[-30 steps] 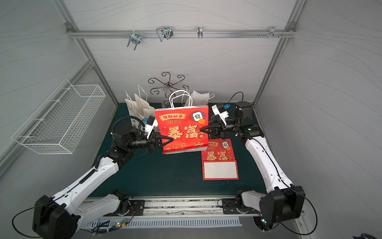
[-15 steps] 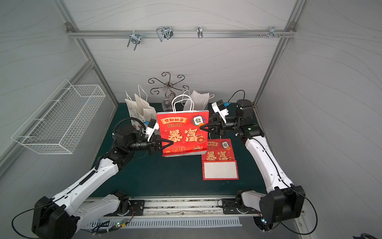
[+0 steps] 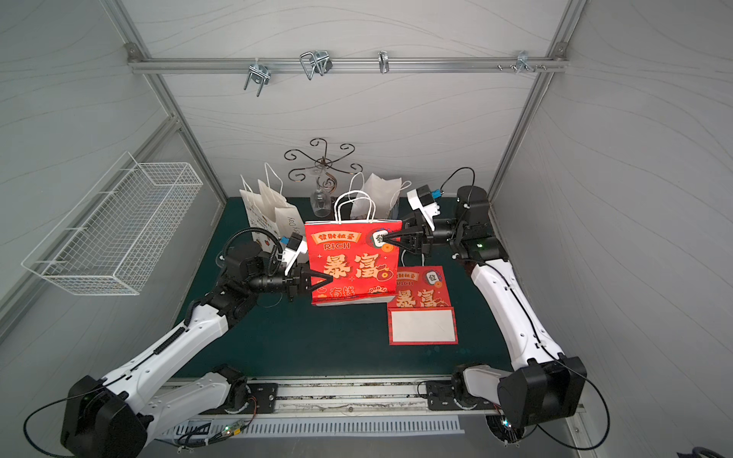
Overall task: Put away the paper bag
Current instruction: Press the paper bag at the center of the board.
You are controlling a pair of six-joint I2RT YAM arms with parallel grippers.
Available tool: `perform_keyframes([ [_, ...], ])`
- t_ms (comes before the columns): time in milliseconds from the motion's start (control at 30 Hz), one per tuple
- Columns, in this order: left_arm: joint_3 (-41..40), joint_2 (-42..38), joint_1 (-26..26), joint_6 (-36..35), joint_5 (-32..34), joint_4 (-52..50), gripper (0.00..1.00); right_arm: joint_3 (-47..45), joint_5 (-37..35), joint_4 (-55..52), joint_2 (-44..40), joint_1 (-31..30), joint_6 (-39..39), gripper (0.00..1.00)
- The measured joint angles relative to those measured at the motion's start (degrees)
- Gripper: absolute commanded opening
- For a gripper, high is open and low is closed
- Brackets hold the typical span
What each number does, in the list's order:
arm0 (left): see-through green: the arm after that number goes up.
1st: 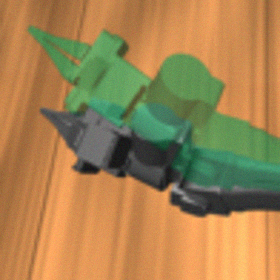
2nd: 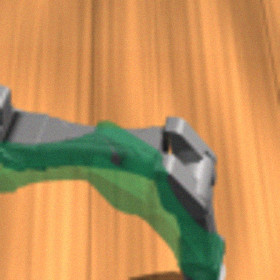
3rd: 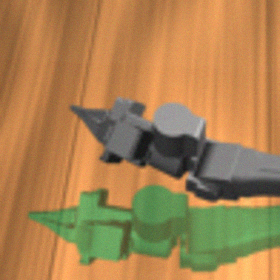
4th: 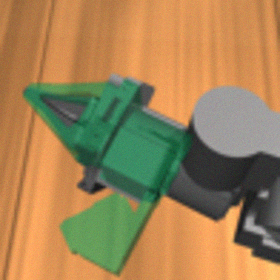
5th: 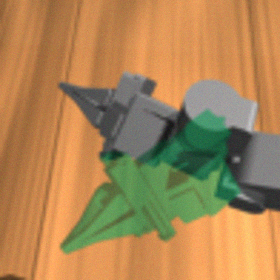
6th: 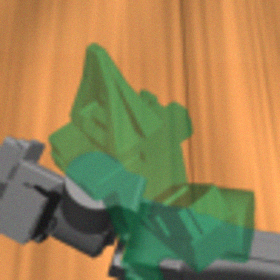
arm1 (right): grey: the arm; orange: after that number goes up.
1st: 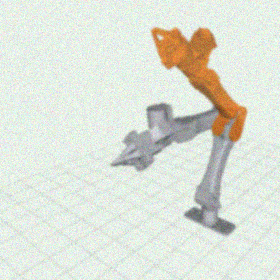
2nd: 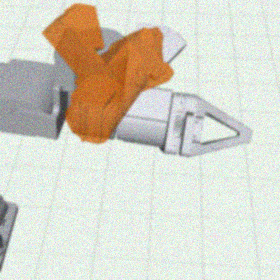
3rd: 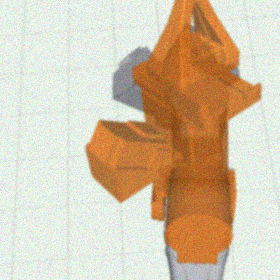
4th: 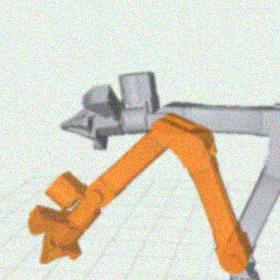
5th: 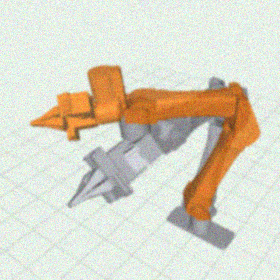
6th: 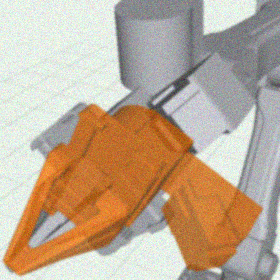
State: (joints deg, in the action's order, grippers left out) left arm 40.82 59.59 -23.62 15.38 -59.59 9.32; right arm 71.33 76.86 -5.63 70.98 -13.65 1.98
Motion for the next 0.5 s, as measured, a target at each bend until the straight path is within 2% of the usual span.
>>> perform_keyframes([
  [67,-0.31,0.0,0.0,-0.33,0.0,-0.11,0.0,0.37,-0.2,0.76,0.0,0.0,-0.66,0.0],
  [200,-0.46,-0.11,0.0,-0.87,0.0,-0.07,0.0,0.52,-0.31,1.4,0.0,0.0,-1.31,0.0],
  [233,-0.46,-0.13,0.0,-1.07,0.02,-0.07,0.0,0.52,-0.33,1.42,0.0,0.0,-1.42,0.05],
  [267,-0.46,-0.15,0.0,-1.27,0.02,-0.07,0.0,0.52,-0.39,1.4,0.0,0.0,-1.49,0.32],
  [300,-0.46,-0.24,0.0,-1.44,0.04,-0.11,0.0,0.52,-0.98,1.31,-0.02,0.0,-1.53,0.51],
  [367,-0.46,-0.46,0.0,-1.64,0.35,-0.37,0.0,0.5,-3.02,1.22,-0.33,0.09,-1.53,0.72],
  [400,-0.46,-0.66,0.0,-1.64,0.63,-0.44,0.0,0.42,-4.81,1.16,-0.79,0.28,-1.53,0.78],
  [500,-0.35,-1.36,0.0,-1.7,1.97,-0.46,0.0,-0.94,-11.3,0.61,-4.02,2.58,-1.2,0.83],
])
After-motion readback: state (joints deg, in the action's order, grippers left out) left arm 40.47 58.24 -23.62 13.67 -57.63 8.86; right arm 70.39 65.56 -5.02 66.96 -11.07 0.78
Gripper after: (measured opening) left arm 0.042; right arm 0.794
